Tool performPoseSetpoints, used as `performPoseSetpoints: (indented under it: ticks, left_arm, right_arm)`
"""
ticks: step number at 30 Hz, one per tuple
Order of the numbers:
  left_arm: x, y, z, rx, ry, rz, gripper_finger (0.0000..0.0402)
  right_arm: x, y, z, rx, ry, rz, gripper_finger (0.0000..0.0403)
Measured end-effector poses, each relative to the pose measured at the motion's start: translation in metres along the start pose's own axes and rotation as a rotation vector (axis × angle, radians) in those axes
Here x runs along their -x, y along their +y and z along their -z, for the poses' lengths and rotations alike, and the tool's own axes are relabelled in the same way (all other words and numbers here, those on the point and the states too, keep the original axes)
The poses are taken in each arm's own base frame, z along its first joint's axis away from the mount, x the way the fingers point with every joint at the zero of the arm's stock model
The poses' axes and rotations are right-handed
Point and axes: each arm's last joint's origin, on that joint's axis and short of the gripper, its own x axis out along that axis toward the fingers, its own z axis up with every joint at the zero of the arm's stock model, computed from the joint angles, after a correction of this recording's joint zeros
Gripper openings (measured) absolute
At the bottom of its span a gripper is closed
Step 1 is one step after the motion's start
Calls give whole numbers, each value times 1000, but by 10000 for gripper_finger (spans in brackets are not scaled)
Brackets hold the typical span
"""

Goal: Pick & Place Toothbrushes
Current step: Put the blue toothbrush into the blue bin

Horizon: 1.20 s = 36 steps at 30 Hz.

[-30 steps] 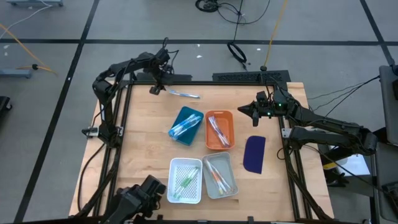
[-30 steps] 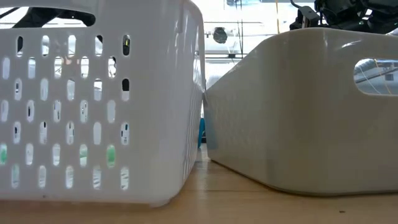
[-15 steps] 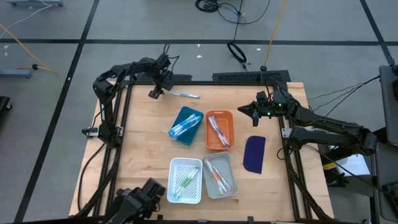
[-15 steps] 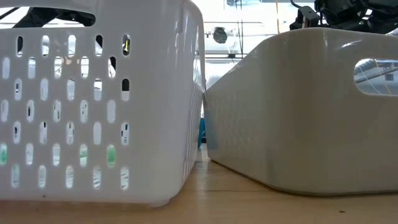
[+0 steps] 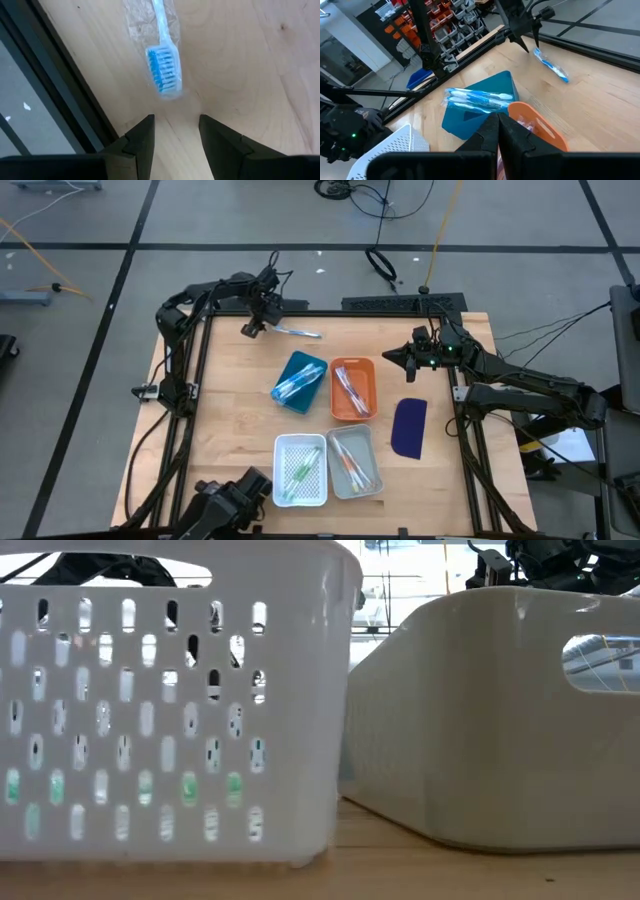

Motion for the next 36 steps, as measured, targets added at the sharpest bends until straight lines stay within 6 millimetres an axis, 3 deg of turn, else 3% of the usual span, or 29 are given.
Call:
performPoseSetpoints:
  ticks: [9,36]
  left_arm:
    - [1,-2,-11,-30,56,-9,157]
    - [4,-7,-37,-10,-54,0,156]
  right_arm:
    - [0,0,0,0,0,1,0]
    - [0,0,0,2,0,-1,0]
